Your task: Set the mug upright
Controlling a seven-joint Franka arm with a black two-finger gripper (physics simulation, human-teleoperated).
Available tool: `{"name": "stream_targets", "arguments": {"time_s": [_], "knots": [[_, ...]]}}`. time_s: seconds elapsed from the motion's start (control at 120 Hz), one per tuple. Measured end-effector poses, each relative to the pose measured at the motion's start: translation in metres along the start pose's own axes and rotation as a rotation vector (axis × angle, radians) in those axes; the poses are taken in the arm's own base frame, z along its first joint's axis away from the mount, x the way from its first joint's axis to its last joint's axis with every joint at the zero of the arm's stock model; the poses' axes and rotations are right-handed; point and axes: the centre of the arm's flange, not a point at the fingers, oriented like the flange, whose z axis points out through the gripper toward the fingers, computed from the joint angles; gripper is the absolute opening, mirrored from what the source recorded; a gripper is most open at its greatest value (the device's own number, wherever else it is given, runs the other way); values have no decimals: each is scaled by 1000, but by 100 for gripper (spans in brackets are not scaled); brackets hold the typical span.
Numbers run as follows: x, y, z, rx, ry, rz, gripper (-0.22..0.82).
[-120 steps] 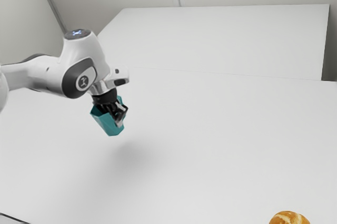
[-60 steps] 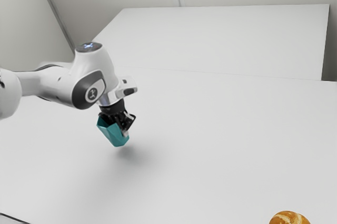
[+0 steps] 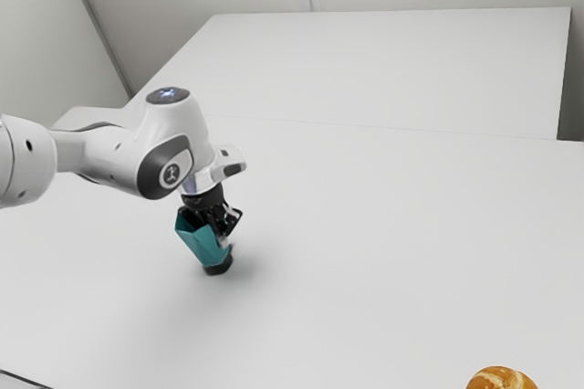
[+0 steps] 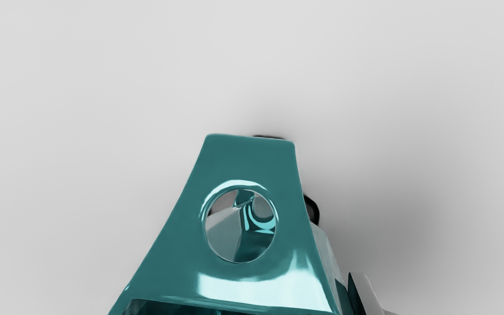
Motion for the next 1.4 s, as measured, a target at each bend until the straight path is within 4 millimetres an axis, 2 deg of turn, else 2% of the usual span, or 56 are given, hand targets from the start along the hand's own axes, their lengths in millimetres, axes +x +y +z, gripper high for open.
{"name": "stream_targets", "arguments": {"time_s": [0.492,0.692,0.792,0.933,1.033,1.192,1.4], "knots": [[4,2,24,4,-28,-25,-18],[4,2,26,5,-25,-30,-17],[4,2,24,-2,-19,-31,-3],[5,2,18,-9,-7,-33,25],[5,2,9,-13,13,-34,37],[3,7,-10,-14,51,-21,49],[0,14,-30,-14,89,-3,55]]}}
